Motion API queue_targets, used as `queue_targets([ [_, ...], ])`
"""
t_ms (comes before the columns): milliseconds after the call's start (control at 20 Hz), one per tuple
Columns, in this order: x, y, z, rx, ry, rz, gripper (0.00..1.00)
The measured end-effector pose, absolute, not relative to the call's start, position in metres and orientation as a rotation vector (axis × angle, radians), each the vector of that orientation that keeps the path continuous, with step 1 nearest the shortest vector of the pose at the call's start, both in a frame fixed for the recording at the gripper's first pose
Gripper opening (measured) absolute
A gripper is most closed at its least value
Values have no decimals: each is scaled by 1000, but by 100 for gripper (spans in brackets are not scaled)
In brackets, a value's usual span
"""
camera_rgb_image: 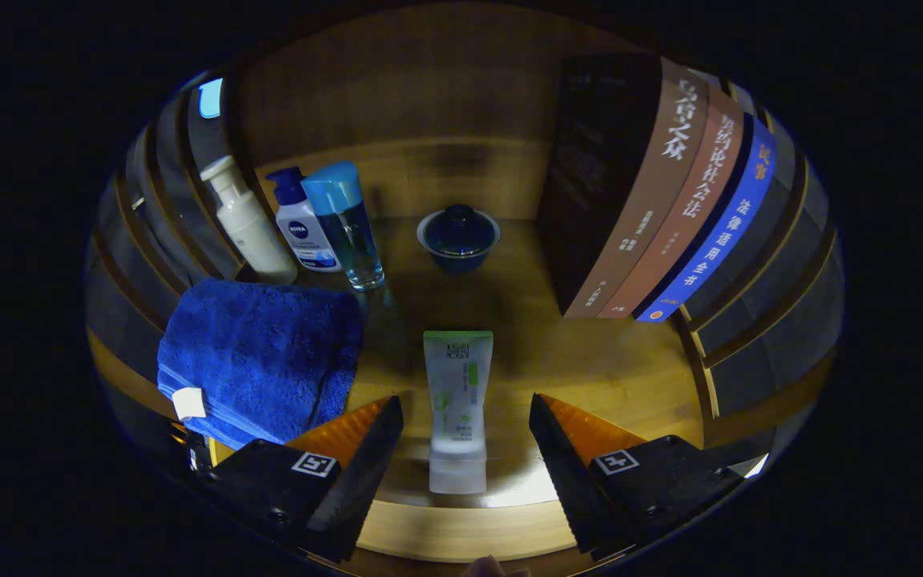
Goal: Pull open the drawer, take out the items inside it, and place them on the countertop above the cabinet.
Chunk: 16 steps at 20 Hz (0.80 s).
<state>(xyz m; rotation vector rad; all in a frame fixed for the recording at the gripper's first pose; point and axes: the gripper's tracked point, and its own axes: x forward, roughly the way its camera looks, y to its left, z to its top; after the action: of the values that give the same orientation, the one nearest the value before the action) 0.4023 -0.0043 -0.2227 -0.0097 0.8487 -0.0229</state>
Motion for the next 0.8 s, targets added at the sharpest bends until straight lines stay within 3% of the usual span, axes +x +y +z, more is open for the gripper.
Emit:
queue_targets([
  [100,391,4,-207,-10,784,9,100],
  [800,218,44,-97,-43,202,57,99],
])
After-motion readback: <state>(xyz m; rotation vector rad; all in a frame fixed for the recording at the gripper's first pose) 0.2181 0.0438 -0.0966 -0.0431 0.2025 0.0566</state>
